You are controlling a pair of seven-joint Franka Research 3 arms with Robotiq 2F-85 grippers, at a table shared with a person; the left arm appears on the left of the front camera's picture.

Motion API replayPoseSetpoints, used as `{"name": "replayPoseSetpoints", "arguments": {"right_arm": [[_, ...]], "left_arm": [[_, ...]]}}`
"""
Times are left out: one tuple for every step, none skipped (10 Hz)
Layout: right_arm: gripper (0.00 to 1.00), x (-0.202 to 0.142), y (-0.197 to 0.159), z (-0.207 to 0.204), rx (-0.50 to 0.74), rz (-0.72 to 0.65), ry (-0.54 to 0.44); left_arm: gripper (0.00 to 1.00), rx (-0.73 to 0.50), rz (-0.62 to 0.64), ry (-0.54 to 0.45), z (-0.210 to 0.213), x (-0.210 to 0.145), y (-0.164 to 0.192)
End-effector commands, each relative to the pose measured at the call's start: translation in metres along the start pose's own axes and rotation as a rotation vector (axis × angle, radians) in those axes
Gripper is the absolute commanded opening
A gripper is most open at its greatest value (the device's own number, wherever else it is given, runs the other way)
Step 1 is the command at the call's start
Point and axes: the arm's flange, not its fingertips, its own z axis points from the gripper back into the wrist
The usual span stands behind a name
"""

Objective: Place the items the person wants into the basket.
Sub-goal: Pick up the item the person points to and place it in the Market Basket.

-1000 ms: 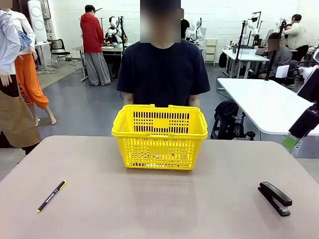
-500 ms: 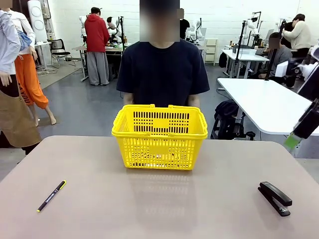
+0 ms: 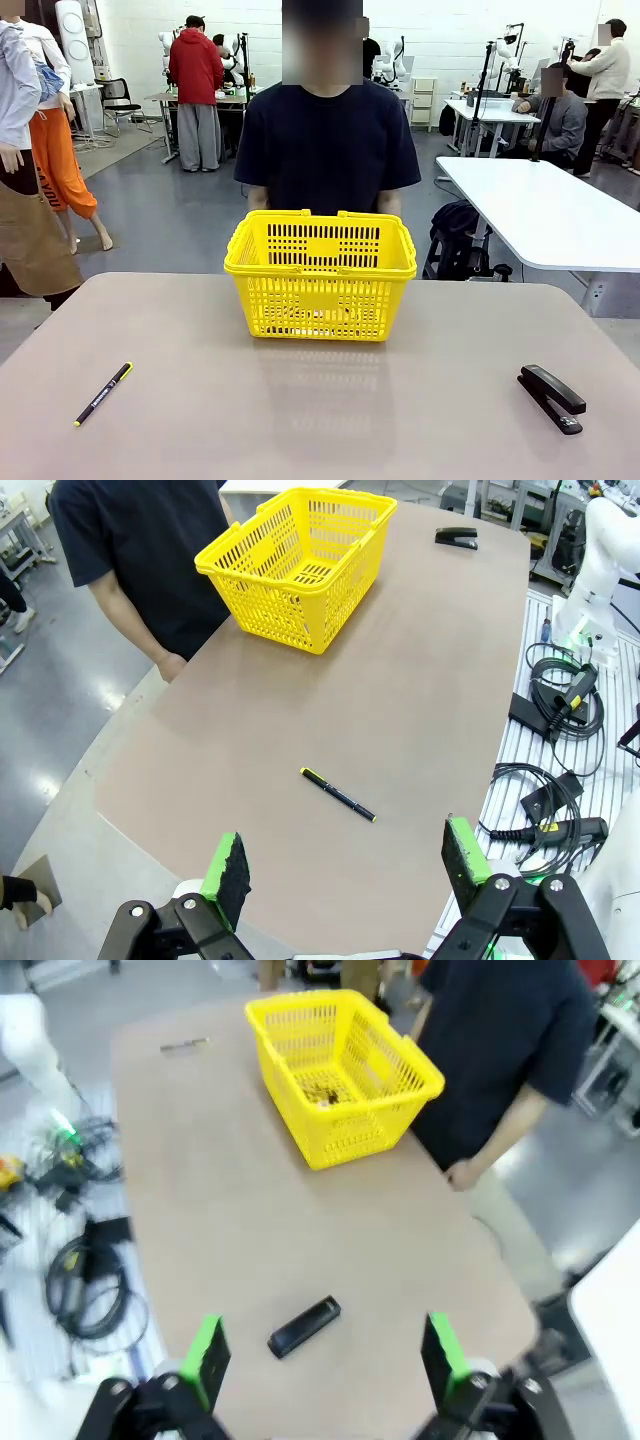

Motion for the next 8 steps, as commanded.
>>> {"name": "replayPoseSetpoints", "arguments": {"right_arm": [[1.00, -0.015, -0.053, 0.013, 0.167, -0.096, -0.059], [1.00, -0.039, -0.068, 0.026, 0.172, -0.116, -0.126], [1.00, -0.051, -0.072, 0.030, 0.164, -0.123, -0.144], [1.00, -0.067, -0.074, 0.033, 0.155, -0.119, -0.160], [1.00, -0.077, -0.071, 0.034, 0.136, -0.089, -0.171], [1.00, -0.086, -0.067, 0.035, 0.123, -0.060, -0.195], [1.00, -0.092, -0.063, 0.035, 0.106, -0.042, -0.224], [1.00, -0.093, -0.056, 0.035, 0.086, -0.049, -0.239]], "left_arm": [[1.00, -0.005, -0.017, -0.018, 0.001, 0.000, 0.000], [1.00, -0.005, -0.017, -0.018, 0.001, 0.000, 0.000], [1.00, -0.005, -0.017, -0.018, 0.001, 0.000, 0.000], [1.00, -0.005, -0.017, -0.018, 0.001, 0.000, 0.000], [1.00, -0.005, -0.017, -0.018, 0.001, 0.000, 0.000], [1.00, -0.005, -0.017, -0.018, 0.001, 0.000, 0.000], [1.00, -0.005, -0.017, -0.018, 0.001, 0.000, 0.000], [1.00, -0.005, -0.017, -0.018, 0.001, 0.000, 0.000]]}}
